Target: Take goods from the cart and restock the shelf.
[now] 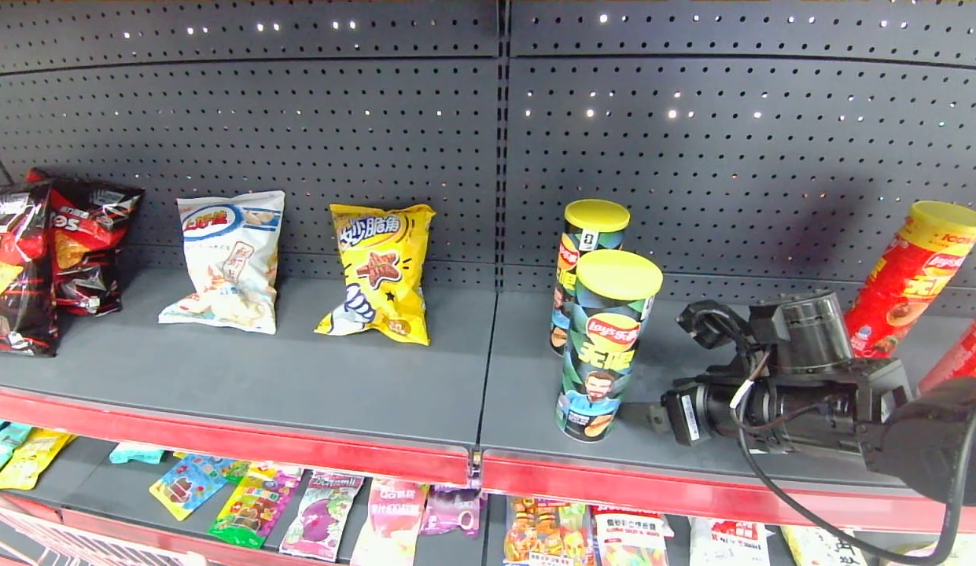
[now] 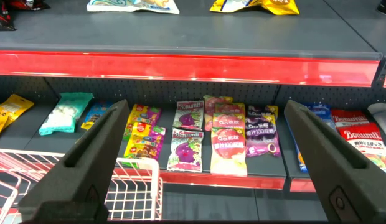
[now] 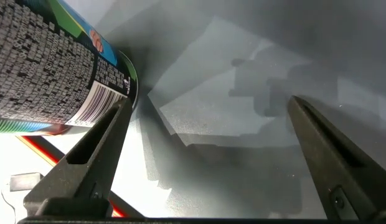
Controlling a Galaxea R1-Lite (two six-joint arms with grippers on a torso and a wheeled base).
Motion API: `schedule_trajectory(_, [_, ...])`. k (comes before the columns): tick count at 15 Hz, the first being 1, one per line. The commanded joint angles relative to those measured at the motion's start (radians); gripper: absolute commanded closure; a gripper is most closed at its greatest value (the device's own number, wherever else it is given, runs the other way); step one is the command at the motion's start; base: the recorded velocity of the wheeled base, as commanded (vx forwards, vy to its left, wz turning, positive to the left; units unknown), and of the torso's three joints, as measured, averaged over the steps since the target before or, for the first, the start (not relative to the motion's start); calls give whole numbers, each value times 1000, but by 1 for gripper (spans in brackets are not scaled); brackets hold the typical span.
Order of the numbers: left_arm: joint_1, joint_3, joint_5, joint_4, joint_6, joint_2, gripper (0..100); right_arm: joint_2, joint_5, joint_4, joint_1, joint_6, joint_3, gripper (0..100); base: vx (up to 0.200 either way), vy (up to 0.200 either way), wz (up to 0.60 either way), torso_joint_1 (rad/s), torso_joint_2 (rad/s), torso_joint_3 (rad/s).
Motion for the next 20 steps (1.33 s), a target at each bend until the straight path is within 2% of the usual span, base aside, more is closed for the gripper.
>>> schedule_trajectory(1, [0, 0, 1, 0, 0, 2, 0, 5, 1, 1, 1, 0, -3, 0, 0, 0, 0, 0, 0, 0])
schedule_trajectory(20, [0, 0, 1, 0, 0, 2, 0, 28, 1, 1, 8, 2, -19, 0, 0, 0, 0, 0, 0, 0])
